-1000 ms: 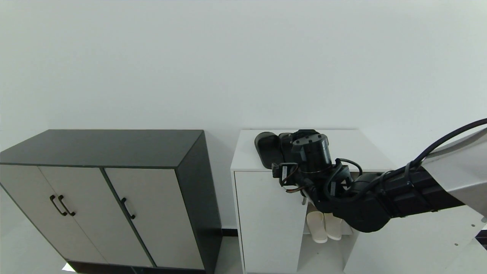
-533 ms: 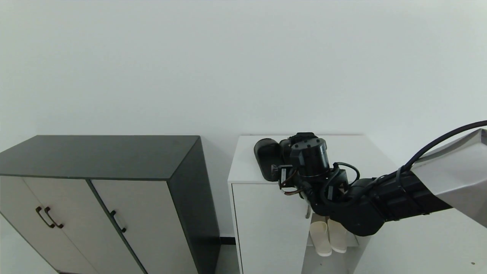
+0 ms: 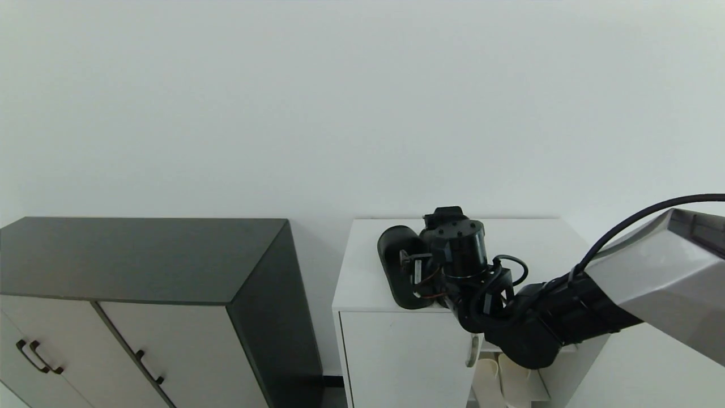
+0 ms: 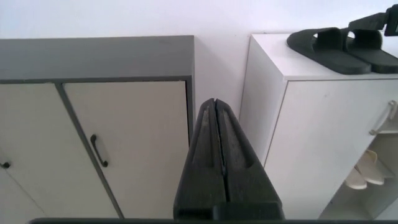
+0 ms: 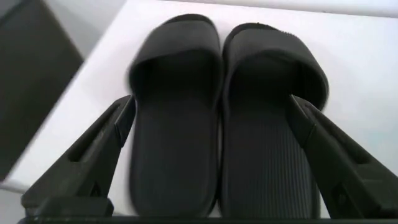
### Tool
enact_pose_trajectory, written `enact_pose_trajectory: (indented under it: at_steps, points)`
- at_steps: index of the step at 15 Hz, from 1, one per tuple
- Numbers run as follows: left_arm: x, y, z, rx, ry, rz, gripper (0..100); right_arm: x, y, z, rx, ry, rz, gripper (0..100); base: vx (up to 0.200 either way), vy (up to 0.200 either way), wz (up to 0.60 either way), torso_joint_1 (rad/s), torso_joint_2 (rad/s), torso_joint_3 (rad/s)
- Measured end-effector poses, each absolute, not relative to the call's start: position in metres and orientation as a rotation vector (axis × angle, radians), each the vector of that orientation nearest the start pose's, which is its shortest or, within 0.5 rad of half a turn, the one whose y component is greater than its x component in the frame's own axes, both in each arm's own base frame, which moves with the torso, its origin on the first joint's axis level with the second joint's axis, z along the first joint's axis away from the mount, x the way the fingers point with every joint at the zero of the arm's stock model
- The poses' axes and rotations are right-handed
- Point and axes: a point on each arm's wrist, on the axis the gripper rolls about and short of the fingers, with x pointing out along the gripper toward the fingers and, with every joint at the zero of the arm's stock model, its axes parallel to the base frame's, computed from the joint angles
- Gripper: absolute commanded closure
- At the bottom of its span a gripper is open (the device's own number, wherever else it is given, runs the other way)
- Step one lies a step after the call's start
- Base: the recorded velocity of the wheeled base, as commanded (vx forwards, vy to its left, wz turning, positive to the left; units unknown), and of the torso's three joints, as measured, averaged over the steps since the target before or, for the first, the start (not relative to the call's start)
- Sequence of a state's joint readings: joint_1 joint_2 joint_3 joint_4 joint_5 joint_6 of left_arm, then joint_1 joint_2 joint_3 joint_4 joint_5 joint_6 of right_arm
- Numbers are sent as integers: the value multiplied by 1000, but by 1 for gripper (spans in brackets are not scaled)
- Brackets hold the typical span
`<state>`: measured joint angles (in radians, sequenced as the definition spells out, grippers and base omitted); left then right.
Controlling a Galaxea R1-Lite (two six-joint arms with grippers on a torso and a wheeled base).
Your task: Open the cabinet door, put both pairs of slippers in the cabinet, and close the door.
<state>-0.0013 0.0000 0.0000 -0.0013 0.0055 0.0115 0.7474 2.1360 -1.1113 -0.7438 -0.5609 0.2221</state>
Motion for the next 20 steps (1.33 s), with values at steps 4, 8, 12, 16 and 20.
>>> enact_pose_trajectory:
  at_steps: [4,8,12,16,20]
  points:
    - [-23,0,76,9,-1,5,100,310,271,100,23,274,161,0,0,0,0,0,0,0]
    - [-23,0,76,9,-1,6,100,324,270,88,28,284,162,0,0,0,0,0,0,0]
    - [-23,0,76,9,-1,5,100,347,271,78,39,277,154,0,0,0,0,0,0,0]
    - [-23,0,76,9,-1,5,100,369,273,74,15,248,140,0,0,0,0,0,0,0]
    - [-23,0,76,9,-1,4,100,373,274,66,9,254,136,100,0,0,0,0,0,0]
